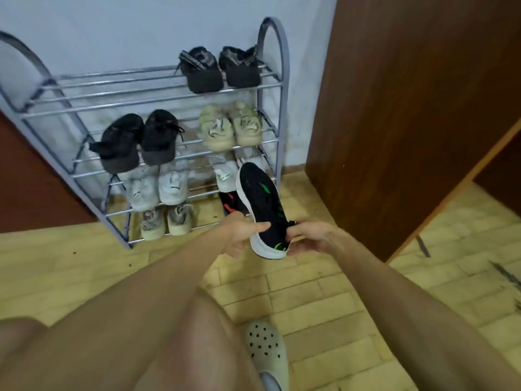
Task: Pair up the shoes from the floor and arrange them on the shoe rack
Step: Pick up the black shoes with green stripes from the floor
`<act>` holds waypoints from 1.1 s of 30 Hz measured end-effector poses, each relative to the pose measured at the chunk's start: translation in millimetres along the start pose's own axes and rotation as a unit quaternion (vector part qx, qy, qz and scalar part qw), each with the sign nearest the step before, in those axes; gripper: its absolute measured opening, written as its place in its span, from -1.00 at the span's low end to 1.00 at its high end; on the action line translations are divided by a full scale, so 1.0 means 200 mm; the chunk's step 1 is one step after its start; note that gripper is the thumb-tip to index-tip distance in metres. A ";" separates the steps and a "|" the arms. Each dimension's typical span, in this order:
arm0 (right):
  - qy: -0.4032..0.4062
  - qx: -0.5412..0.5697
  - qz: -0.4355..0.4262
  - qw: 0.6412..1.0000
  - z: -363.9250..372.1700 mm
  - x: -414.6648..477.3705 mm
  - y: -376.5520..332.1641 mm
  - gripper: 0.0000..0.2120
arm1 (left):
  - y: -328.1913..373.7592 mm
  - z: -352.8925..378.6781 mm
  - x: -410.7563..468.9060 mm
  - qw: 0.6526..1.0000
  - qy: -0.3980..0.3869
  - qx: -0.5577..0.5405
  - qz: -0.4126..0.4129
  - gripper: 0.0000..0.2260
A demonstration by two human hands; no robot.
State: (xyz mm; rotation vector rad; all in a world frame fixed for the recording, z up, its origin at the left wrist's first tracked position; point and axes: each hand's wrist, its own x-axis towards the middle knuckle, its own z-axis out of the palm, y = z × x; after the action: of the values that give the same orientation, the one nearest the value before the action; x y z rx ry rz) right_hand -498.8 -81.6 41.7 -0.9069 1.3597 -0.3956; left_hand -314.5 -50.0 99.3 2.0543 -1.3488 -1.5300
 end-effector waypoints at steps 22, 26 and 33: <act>-0.148 -0.379 -0.146 0.902 2.22 -0.49 -0.40 -0.64 | -1.68 -1.02 -1.11 0.891 0.252 -0.376 0.028 -0.59; -0.156 -0.426 -0.099 0.885 2.51 -0.43 0.01 -0.61 | -2.37 -0.78 -1.26 0.873 0.273 -0.386 -0.122 -0.56; -0.212 -0.446 -0.008 0.870 2.74 -0.43 0.54 -0.67 | -3.17 -0.30 -1.49 0.828 0.319 -0.275 -0.370 -0.52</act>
State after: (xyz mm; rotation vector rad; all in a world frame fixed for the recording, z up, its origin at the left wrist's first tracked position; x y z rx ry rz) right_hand -26.3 224.6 -7.7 -1.6470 1.0926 0.4682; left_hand 61.7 506.8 -107.0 2.4173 0.1674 -1.0414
